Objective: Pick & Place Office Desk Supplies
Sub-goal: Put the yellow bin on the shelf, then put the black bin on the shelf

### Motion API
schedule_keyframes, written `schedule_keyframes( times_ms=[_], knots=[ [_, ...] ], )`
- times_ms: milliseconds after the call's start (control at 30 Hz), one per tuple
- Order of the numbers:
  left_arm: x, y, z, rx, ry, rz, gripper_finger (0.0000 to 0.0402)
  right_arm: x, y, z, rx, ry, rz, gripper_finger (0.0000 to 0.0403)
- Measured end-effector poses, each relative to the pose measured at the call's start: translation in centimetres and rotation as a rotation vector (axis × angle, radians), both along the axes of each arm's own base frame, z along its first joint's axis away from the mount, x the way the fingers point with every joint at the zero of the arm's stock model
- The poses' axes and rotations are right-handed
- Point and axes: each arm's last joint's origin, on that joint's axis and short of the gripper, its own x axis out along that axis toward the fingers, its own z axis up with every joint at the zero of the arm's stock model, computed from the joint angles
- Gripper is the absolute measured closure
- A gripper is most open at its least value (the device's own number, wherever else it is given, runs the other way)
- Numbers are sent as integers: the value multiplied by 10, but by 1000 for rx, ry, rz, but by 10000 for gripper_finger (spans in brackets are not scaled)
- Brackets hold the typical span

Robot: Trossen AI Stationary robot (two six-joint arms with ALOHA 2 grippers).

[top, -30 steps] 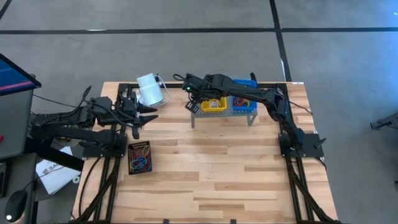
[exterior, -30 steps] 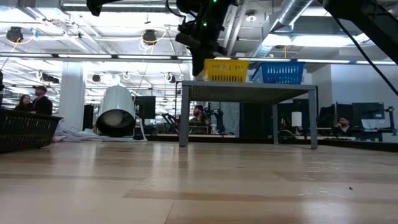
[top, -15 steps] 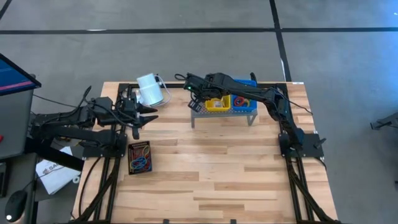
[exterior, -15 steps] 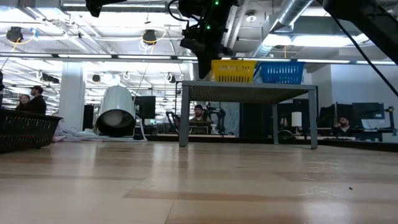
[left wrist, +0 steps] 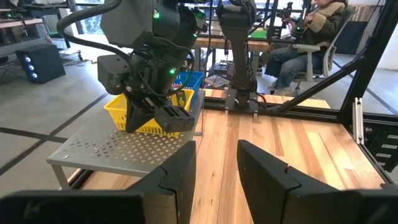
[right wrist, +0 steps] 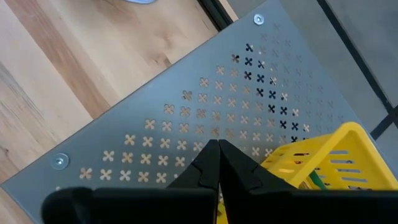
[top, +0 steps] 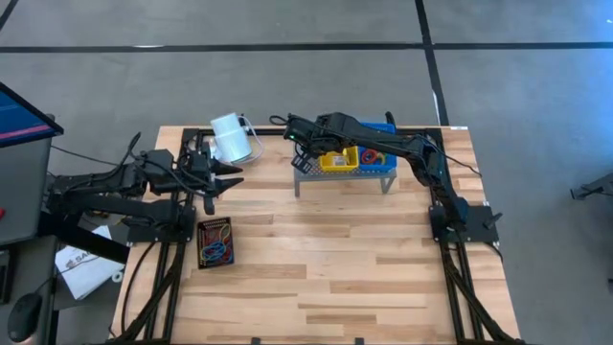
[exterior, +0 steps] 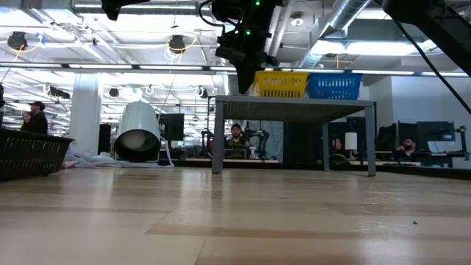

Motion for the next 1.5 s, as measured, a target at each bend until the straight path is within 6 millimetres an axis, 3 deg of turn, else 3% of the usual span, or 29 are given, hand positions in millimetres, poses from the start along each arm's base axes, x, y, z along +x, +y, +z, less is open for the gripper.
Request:
schedule_keyframes(
  times_ms=[200,533,733,900,1067,1267,1500],
  knots=[
    [0,0,-1,-1,16,0,289,2,3,6,-18,-37,27,403],
    [-1,-2,-1,-10,9,-77,289,-17,36,68,-62,-159,124,382],
    [5,-13,-10,-36,102,-332,289,-63,68,118,-45,-232,140,321],
    [14,-29,-36,-93,373,-434,289,-115,108,158,8,-328,145,288],
    [29,-57,-56,-159,605,-532,289,-159,150,187,12,-450,181,281],
    [47,-99,-77,-214,812,-604,289,-186,194,192,-53,-481,212,288],
    [56,-126,-106,-275,1114,-492,289,-181,235,179,-106,-450,283,295]
  ],
)
